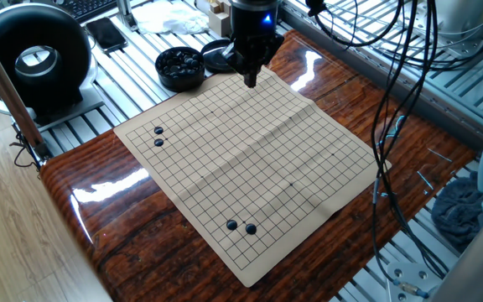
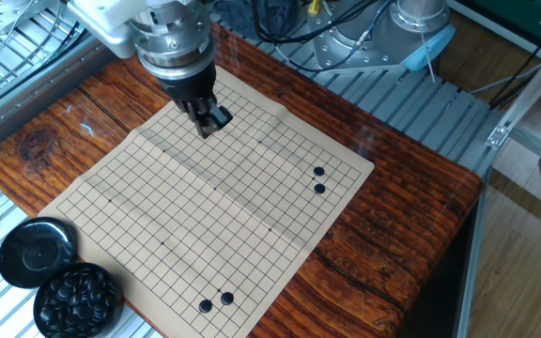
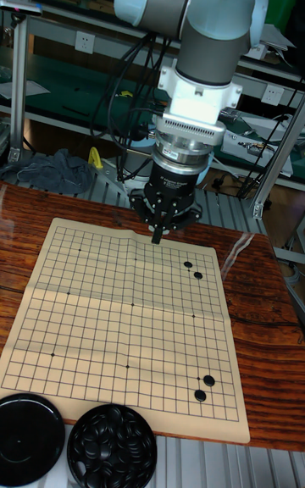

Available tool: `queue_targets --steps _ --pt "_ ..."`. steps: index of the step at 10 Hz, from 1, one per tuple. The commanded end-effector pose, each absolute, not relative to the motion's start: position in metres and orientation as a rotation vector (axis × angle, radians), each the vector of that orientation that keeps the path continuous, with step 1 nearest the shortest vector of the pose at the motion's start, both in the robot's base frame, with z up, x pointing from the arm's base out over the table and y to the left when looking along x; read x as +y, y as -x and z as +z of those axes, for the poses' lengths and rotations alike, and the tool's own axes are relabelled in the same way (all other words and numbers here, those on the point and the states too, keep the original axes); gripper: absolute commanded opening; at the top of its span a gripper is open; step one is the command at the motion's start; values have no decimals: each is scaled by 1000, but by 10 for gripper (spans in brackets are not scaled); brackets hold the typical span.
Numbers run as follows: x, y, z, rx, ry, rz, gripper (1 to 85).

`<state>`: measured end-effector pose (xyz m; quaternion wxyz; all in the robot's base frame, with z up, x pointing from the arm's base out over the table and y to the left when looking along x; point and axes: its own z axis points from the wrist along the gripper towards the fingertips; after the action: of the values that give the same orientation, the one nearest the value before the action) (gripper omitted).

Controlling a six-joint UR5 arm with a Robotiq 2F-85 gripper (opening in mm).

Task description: Play the first move as black on the 3-4 point in the upper right corner of the Go board

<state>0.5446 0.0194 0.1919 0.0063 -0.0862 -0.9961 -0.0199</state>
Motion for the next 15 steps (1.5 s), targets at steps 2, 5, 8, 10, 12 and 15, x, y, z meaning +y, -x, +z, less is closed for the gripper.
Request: queue_targets --steps 2,5,8,10,12,15 --pt "19 -568 194 -3187 416 -84 13" --pt "14 -582 193 -3226 141 -65 13" --pt "-7 -640 197 -3243 -50 -36 13" --pt "-19 -676 188 -3254 -119 25 13" --pt "-15 -697 177 -3270 -212 58 13" --pt "-7 -714 177 -3264 -506 99 13"
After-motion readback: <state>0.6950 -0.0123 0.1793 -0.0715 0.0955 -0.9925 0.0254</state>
